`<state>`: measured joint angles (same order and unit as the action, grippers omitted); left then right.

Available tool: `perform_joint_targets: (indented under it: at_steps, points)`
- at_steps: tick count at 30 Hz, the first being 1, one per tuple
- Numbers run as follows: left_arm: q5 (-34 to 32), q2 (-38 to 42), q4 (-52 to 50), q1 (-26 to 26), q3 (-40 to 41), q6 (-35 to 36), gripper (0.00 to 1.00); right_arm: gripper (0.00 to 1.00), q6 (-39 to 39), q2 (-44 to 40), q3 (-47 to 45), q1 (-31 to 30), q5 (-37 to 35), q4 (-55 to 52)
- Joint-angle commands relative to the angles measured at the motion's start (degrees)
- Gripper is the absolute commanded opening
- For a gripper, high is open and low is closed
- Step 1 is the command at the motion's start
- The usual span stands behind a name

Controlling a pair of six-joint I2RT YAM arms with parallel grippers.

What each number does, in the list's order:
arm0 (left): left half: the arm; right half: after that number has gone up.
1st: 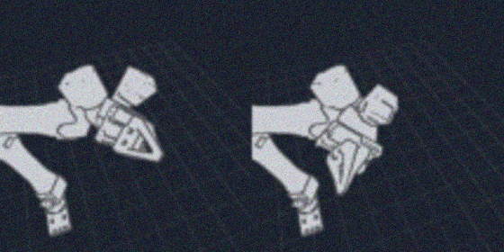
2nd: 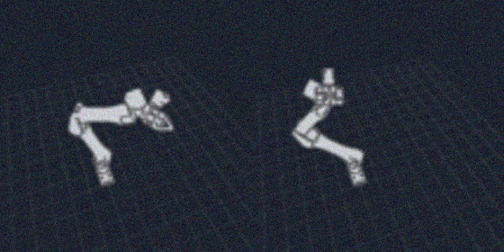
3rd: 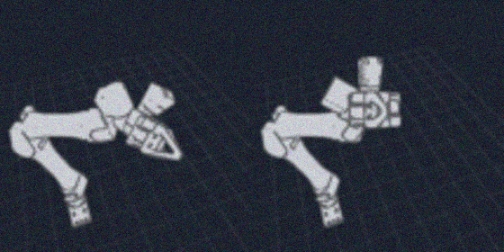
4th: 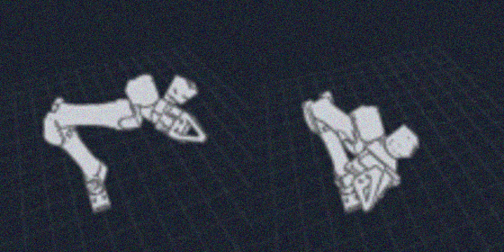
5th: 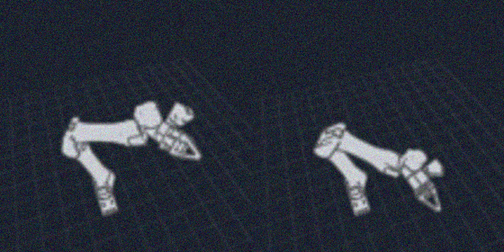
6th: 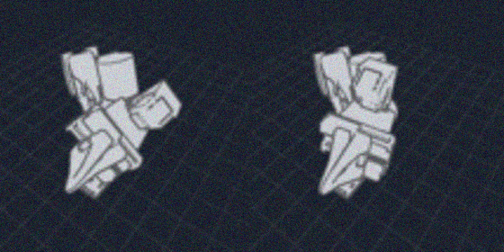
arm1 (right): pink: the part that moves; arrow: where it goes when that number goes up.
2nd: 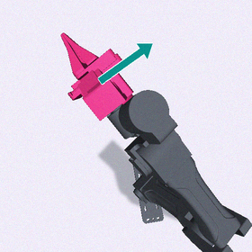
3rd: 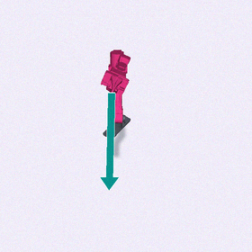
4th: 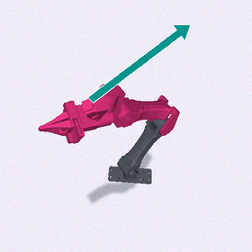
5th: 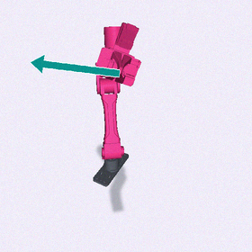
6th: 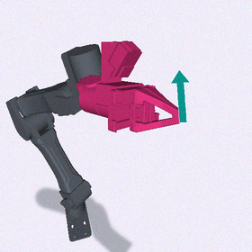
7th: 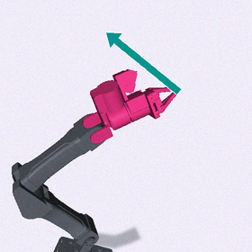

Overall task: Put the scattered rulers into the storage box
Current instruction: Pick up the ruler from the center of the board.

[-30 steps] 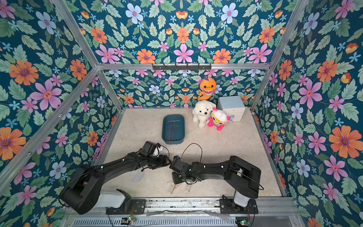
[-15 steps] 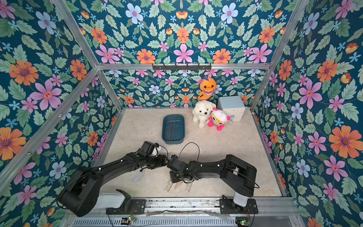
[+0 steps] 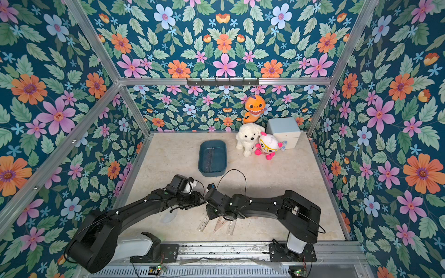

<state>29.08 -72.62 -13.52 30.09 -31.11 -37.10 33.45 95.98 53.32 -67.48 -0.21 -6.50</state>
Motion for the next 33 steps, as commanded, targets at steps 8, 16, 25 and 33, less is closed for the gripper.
perform_joint_targets:
  at_steps: [8, 16, 25, 33]
  points:
    - [0.8, 0.6, -7.7, 5.8, -0.4, -1.9, 0.5, 0.27, 1.8, 2.9, -0.7, 0.8, -1.2, 0.6]
    - [1.7, -1.9, -3.7, 6.3, 1.5, -3.1, 0.41, 0.25, 0.9, 6.5, -0.5, 2.4, -0.4, 2.3]
    - [1.1, -5.9, 0.8, 5.5, 1.4, -1.9, 0.3, 0.23, -0.8, 9.7, 1.1, 6.5, 1.2, 5.2]
    - [0.8, -8.1, 3.7, 2.2, 1.3, -0.9, 0.26, 0.22, -2.2, 12.0, 3.7, 8.9, 2.6, 6.4]
